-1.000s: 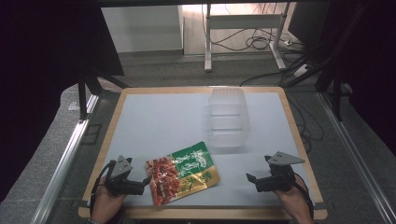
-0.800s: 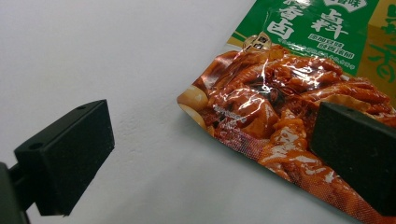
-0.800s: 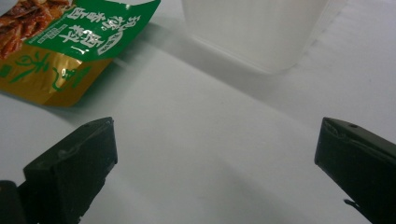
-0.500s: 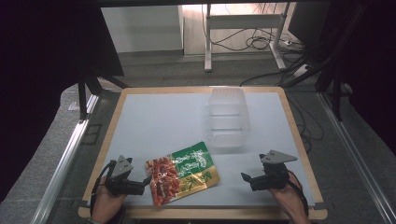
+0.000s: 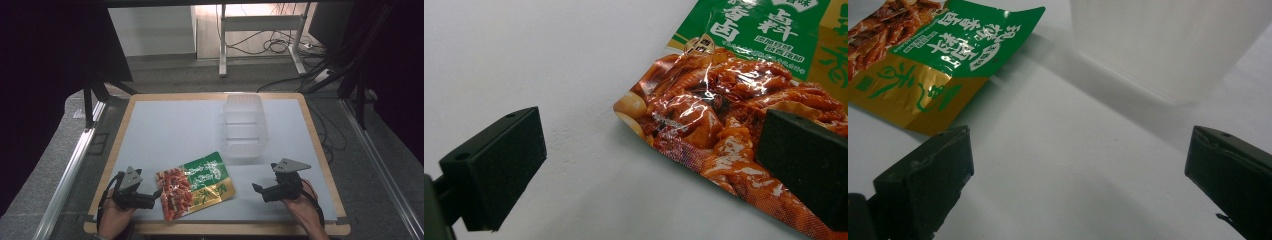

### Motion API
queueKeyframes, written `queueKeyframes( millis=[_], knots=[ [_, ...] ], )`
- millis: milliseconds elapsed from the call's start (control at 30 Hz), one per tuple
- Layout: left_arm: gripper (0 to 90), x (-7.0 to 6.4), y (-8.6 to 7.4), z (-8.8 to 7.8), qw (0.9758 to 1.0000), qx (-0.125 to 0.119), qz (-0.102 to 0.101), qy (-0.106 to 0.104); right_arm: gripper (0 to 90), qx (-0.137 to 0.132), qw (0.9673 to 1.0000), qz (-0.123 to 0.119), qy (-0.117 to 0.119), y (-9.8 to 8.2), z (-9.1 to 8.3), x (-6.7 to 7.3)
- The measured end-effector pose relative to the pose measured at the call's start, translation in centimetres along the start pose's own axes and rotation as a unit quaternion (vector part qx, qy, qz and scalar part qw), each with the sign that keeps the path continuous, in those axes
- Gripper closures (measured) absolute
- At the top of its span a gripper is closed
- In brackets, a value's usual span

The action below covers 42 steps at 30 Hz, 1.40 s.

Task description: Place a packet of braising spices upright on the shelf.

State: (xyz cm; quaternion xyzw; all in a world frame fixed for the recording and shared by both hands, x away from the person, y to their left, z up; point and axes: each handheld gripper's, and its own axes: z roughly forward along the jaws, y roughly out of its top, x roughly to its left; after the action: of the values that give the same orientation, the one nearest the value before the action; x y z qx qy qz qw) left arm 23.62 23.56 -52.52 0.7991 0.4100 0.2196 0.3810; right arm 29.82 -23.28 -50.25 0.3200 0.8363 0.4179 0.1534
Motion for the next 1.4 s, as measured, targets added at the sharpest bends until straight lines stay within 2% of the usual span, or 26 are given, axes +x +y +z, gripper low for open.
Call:
queueKeyframes(
  millis=[200,300,633,700,900,1167,1300,1400],
  knots=[
    [0.0,0.0,0.0,0.0,1.0,0.0,0.0,0.0,0.3,-0.01,0.9999,0.0,0.01,0.4,0.6,0.2],
    [0.0,0.0,0.0,0.0,1.0,0.0,0.001,0.0,0.5,-0.016,0.9996,-0.002,0.023,0.6,1.0,0.3],
    [0.0,-0.1,0.0,0.0,1.0,0.001,0.003,0.001,0.6,-0.006,0.9992,-0.007,0.039,1.2,2.5,1.0],
    [0.0,-0.1,0.0,0.0,1.0,0.001,0.003,0.001,0.6,-0.011,0.9989,0.0,0.045,1.3,2.7,1.2],
    [0.0,-0.1,0.1,0.0,1.0,0.001,0.003,0.001,0.8,-0.014,0.9986,0.0,0.051,1.7,3.3,1.8],
    [0.0,-0.2,0.1,0.0,1.0,0.003,0.006,0.001,0.8,0.003,0.9984,0.0,0.057,2.1,4.5,2.4],
    [0.0,-0.2,0.1,0.0,1.0,0.003,0.008,0.001,0.8,0.012,0.9972,-0.009,0.074,2.4,5.1,3.1],
    [0.0,-0.3,0.1,0.0,1.0,0.003,0.008,0.001,0.9,0.021,0.9966,-0.005,0.08,2.5,5.4,3.3]
  ],
)
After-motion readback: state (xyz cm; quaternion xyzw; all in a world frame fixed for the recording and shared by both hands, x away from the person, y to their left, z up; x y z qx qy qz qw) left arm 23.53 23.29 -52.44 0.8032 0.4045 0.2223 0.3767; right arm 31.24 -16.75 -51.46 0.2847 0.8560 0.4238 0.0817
